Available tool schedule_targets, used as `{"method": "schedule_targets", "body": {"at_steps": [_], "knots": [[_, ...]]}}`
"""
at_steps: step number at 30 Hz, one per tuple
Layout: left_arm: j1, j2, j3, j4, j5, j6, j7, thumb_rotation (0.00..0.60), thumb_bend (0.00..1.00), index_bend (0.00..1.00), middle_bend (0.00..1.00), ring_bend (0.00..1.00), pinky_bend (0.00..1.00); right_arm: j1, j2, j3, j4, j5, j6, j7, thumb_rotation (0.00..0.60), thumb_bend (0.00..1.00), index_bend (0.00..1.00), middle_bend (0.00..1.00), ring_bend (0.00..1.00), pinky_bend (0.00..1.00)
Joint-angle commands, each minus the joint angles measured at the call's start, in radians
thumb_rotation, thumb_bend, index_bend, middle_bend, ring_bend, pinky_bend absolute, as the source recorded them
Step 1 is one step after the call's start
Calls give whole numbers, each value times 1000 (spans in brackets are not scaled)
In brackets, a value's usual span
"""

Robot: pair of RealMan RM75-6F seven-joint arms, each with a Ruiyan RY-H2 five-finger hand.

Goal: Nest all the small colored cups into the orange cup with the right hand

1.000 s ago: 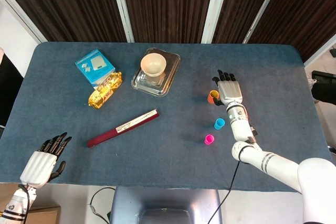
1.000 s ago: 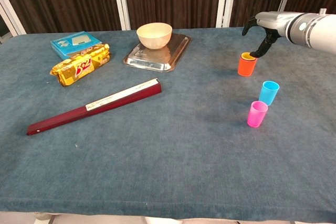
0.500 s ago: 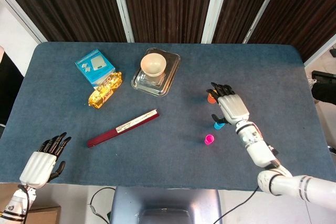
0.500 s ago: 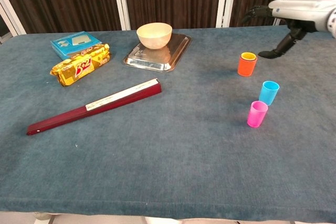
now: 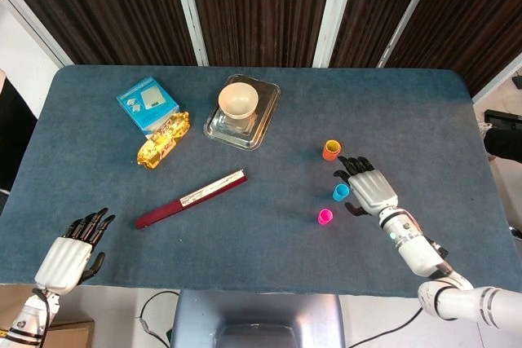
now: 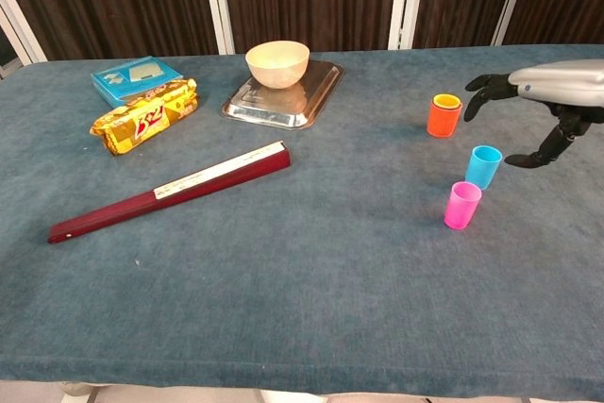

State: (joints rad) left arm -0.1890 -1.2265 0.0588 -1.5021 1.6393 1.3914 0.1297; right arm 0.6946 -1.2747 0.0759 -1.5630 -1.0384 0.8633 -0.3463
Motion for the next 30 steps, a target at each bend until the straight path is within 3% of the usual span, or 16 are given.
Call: {"method": "schedule_targets", "body": {"at_steps": [1,30], "knots": [[-1,0,0,1,-1,-1,-1,600,482,0,1,89,191,19,-34,-3,45,41,-28,-33,600,441,365,0,0,0],[-2,3,0,1,-2,-3,-5,600,482,0,1,89,190,58,-160,16,179,149,-35,-88,600,442,530,1,0,0]]}}
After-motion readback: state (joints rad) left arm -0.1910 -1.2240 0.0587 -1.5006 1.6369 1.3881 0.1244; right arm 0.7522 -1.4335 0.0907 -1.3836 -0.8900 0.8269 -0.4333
